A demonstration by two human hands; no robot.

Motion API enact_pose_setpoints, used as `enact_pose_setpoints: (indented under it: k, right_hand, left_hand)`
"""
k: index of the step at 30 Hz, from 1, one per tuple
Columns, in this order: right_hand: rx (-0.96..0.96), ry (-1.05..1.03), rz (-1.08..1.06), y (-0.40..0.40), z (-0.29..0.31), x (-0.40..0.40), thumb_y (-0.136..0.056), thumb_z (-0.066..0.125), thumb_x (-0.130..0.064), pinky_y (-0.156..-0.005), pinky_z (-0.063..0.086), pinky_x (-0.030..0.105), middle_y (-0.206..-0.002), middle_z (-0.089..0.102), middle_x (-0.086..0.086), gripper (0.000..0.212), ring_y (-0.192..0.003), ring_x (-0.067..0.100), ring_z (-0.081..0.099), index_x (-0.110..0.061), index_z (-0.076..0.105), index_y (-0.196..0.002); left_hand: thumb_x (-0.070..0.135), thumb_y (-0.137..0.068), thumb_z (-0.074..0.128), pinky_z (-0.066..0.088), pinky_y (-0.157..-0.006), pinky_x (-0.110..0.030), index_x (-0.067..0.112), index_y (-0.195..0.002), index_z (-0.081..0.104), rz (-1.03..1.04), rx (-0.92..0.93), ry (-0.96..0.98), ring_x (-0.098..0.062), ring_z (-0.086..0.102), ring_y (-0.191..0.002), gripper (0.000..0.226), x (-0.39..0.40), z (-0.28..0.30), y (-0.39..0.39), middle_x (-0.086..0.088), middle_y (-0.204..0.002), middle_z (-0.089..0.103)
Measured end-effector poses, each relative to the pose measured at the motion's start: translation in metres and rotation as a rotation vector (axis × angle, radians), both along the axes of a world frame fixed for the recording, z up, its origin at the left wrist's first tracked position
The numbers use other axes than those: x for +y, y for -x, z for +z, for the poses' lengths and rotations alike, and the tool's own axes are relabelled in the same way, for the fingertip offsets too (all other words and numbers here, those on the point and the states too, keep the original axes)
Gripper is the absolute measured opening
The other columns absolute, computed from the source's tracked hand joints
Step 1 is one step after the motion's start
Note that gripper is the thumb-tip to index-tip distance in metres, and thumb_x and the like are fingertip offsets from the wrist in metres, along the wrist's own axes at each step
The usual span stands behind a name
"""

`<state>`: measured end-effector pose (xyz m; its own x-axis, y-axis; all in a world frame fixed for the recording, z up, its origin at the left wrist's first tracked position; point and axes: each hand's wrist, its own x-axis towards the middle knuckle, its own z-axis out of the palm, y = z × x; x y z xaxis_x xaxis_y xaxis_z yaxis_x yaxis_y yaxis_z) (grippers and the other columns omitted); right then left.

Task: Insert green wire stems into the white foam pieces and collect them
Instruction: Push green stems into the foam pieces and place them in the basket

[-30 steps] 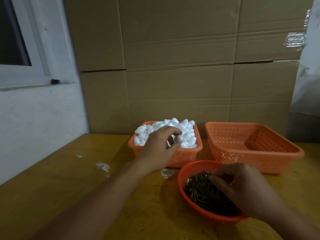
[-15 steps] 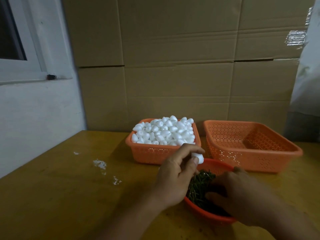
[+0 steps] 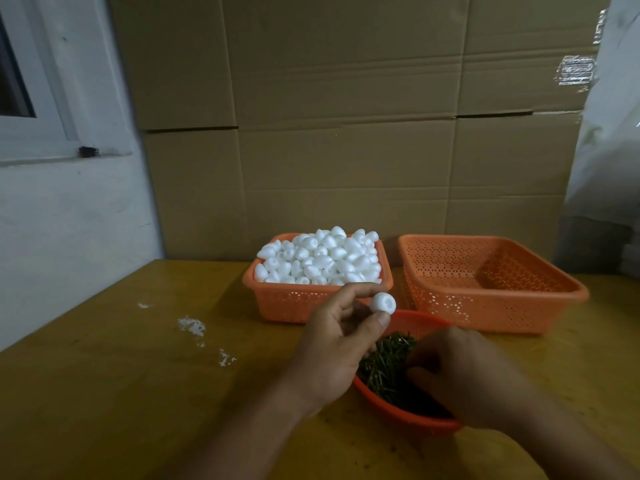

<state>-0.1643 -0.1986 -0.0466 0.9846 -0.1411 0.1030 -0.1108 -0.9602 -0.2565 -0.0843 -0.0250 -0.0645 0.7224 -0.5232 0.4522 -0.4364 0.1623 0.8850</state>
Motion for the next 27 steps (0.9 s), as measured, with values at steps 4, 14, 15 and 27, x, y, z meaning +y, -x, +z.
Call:
enact_pose_setpoints:
  k: [4,14,15,27]
  right_hand:
    - [-0.025,-0.016,-0.021,-0.0006,-0.0021,-0.0004,-0.089,0.065,-0.036,-0.075,0.06,0.031,-0.09,0.071,-0.011,0.01,-0.08,0.006,0.068,-0.034,0.072,-0.096]
    - [-0.152,-0.097,-0.041,0.0013,0.001,0.0032,-0.085,0.07,-0.028,-0.064,0.057,0.025,-0.079,0.066,-0.012,0.007,-0.071,0.003,0.063,-0.031,0.065,-0.083]
    - [-0.168,-0.107,-0.038,0.0018,0.0016,0.0036,-0.084,0.071,-0.025,-0.062,0.056,0.024,-0.077,0.066,-0.012,0.008,-0.069,0.002,0.063,-0.031,0.065,-0.082]
    - [-0.431,-0.284,0.031,0.0026,0.0014,0.0044,-0.088,0.075,-0.024,-0.065,0.043,0.002,-0.102,0.073,-0.017,0.023,-0.086,-0.006,0.063,-0.029,0.075,-0.11]
  left_hand:
    - [0.048,-0.085,0.067,0.051,-0.07,-0.024,0.033,-0.105,0.069,0.011,0.018,-0.008,-0.005,0.059,-0.078,0.024,0.0004,0.0008,0.0008,0.014,-0.083,0.063]
    - [0.033,-0.087,0.068,0.049,-0.06,-0.026,0.021,-0.11,0.064,-0.031,0.149,0.06,-0.015,0.06,-0.068,0.026,-0.0001,0.0027,0.0056,-0.002,-0.08,0.067]
    - [0.033,-0.087,0.068,0.048,-0.058,-0.026,0.023,-0.108,0.063,-0.034,0.167,0.067,-0.016,0.059,-0.067,0.023,0.0002,0.0034,0.0058,-0.003,-0.079,0.066]
    - [0.041,-0.089,0.062,0.036,-0.049,-0.022,0.018,-0.087,0.069,-0.061,0.453,0.165,-0.012,0.049,-0.055,0.025,0.0034,0.008,0.0061,-0.004,-0.068,0.053]
